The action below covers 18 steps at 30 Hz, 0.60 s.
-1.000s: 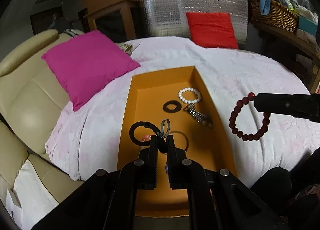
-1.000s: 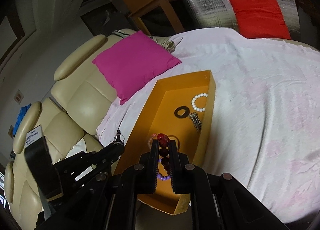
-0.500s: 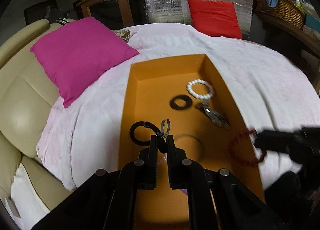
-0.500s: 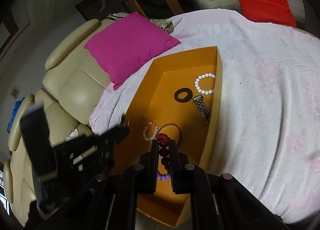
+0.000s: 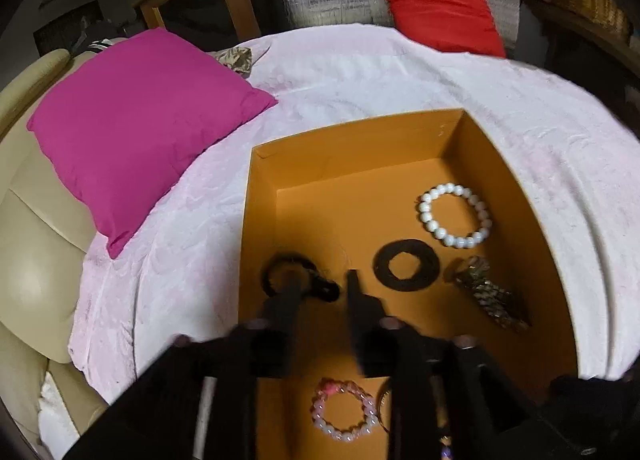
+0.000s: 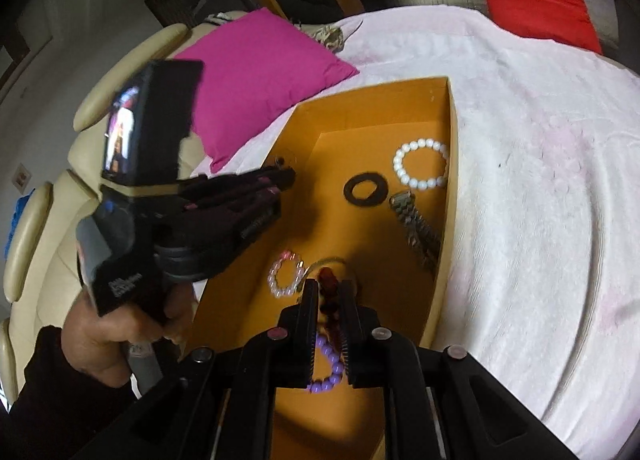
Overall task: Organize jewelry
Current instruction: 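Open both tools to drop the hair tie and red bracelet into the box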
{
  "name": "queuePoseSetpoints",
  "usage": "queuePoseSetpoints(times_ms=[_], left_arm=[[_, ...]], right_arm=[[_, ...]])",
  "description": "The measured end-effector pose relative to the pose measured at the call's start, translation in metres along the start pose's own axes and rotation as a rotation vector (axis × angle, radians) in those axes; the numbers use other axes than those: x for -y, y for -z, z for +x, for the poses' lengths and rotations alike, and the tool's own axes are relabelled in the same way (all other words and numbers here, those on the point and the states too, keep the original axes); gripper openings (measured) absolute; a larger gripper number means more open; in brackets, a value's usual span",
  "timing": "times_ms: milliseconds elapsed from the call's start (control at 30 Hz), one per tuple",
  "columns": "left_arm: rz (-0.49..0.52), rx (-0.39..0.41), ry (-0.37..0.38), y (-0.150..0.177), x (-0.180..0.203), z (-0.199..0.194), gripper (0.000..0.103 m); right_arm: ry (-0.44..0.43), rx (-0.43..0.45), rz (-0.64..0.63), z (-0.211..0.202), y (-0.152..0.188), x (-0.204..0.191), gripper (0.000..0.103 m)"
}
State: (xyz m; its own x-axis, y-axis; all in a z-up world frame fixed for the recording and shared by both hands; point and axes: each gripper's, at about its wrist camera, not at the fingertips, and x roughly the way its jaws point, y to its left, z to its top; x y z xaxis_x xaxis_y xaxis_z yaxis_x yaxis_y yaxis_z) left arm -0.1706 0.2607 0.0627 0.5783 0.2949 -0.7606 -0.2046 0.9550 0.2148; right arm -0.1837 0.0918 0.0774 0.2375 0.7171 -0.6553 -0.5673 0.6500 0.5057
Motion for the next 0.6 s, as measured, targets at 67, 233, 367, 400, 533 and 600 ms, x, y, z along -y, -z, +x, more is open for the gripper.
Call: queuePoseSetpoints(times_ms=[67,233,367,400,533,600], left_arm=[[0.007,0.021,-0.037,-0.001,0.001,-0.002,0.053],[0.012,0.075,-0.064,0.0,-0.002,-0.03,0.055],[0.069,0.164,-0.137,0.008,0.01,-0.075,0.065],[0.079,0.181,-0.15,0.009,0.013,-0.085,0.07],[0.086,0.26,-0.156,0.015,0.026,-0.134,0.071],[0.075,0.276,-0.156,0.017,0.027,-0.149,0.071]], right_arm=[[0.006,0.027,0.004,-0.006,-0.005,0.003,0.014],[0.005,0.093,0.025,-0.032,-0.007,0.016,0.016],[0.028,0.126,0.027,-0.055,-0.004,0.025,0.016],[0.032,0.133,0.03,-0.061,-0.003,0.028,0.016],[0.052,0.135,0.043,-0.083,0.001,0.038,0.016],[0.061,0.129,0.035,-0.093,0.004,0.038,0.018]])
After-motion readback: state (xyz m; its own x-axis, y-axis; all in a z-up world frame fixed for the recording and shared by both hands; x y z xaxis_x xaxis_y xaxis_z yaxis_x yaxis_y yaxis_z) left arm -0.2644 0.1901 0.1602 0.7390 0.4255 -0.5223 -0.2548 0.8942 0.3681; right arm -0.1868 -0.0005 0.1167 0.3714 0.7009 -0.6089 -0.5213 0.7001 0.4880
